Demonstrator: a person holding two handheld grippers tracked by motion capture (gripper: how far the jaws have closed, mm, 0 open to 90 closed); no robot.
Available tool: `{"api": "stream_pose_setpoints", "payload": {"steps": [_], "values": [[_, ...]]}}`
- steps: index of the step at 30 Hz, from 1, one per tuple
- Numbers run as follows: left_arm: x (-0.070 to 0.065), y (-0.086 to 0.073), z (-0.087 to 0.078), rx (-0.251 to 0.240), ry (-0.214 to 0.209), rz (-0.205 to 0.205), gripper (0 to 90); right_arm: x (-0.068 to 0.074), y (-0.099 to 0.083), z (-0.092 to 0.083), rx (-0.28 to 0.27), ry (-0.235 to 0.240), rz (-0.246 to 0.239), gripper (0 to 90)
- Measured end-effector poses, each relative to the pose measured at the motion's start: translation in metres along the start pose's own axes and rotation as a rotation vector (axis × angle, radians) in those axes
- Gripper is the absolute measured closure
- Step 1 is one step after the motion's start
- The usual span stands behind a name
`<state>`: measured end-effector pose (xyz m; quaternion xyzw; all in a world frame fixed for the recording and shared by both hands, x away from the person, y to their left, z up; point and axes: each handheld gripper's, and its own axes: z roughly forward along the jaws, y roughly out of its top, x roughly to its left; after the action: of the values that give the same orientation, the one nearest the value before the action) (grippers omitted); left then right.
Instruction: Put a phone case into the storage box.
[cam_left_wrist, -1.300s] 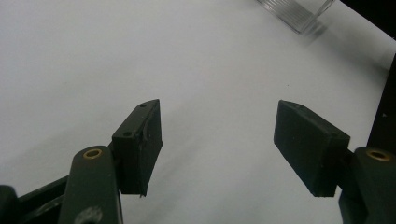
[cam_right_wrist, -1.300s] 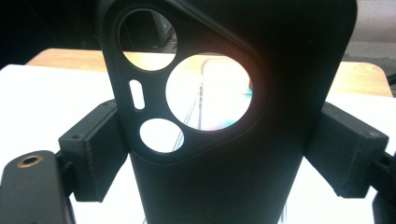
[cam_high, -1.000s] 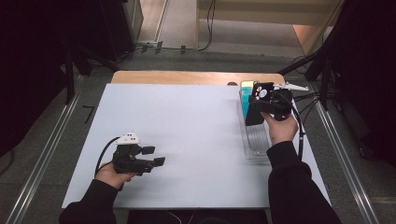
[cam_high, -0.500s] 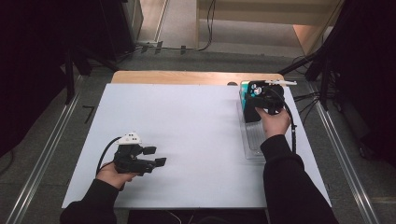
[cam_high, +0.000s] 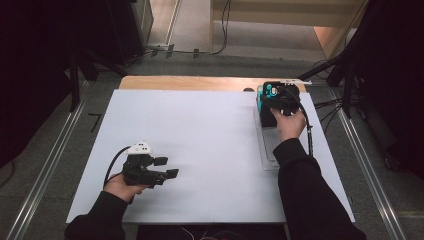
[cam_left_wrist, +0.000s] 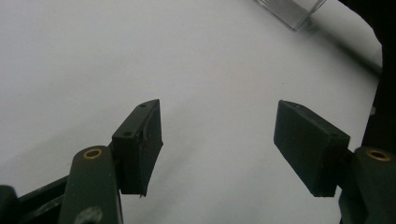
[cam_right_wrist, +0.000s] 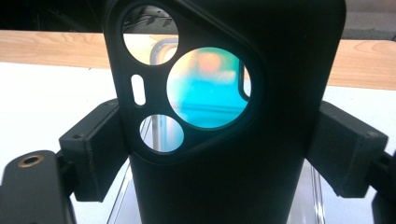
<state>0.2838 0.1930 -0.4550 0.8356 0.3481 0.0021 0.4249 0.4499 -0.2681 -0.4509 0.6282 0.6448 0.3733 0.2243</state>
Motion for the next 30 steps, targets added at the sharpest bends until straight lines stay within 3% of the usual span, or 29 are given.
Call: {"api": "stream_pose_setpoints", "payload": {"steps": [10, 17, 21, 26, 30], "values": [[0.001, 0.0, -0.001, -0.002, 0.004, -0.004, 33.0, 0.001, 0.01, 0.01, -0.007, -0.007, -0.004, 11.7], [0.001, 0.0, -0.001, -0.001, 0.006, -0.006, 33.0, 0.004, 0.012, 0.017, -0.004, -0.017, -0.044, 10.7], [0.002, 0.001, 0.0, 0.001, 0.004, -0.002, 33.0, 0.004, 0.012, 0.019, -0.002, -0.014, -0.03, 10.3], [0.002, 0.002, 0.002, 0.007, 0.0, -0.001, 33.0, -0.001, 0.012, 0.02, 0.003, 0.029, -0.013, 9.0], [0.003, 0.002, 0.003, 0.004, -0.003, -0.003, 33.0, -0.004, 0.012, 0.021, -0.001, 0.041, -0.013, 0.0]]}}
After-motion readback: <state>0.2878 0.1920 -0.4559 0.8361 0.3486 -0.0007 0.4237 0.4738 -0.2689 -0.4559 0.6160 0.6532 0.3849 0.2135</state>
